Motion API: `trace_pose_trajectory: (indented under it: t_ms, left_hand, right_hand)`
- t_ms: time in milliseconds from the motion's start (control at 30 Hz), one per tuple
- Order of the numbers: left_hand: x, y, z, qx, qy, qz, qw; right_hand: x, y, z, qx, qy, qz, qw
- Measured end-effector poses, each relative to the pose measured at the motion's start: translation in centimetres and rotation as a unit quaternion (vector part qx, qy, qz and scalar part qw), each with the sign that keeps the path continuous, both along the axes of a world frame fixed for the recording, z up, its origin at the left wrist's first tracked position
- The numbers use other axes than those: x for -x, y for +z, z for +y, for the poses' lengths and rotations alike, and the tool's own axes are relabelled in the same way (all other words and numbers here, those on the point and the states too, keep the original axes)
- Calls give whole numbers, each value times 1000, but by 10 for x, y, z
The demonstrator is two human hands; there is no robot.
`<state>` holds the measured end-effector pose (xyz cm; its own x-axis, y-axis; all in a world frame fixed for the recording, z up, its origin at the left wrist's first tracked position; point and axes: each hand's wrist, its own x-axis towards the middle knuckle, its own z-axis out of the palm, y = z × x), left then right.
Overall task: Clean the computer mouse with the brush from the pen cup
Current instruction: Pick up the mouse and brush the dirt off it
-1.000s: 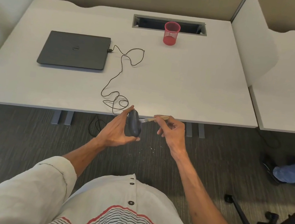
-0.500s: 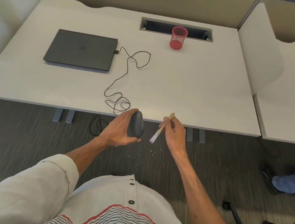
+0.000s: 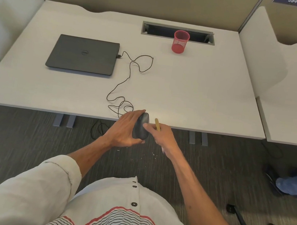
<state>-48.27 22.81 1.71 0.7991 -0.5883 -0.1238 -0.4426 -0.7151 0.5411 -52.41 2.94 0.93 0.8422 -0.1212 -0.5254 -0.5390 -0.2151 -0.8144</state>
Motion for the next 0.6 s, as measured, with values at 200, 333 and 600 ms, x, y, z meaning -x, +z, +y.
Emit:
trace_pose_trajectory:
  t_ms: [200,333,600]
  left_hand:
    - [-3,0,5,11,-16,5,1000]
    - [-5,-3,11,19,-9,19,1000]
    - [-8,-7,25,18,-6,20,1000]
  right_hand:
    - [-3,-2,7,-44,-26,21,998]
    - [-3,-5,4,-97,-57,56,992]
    - [5,-12,7,-263,-170,115,943]
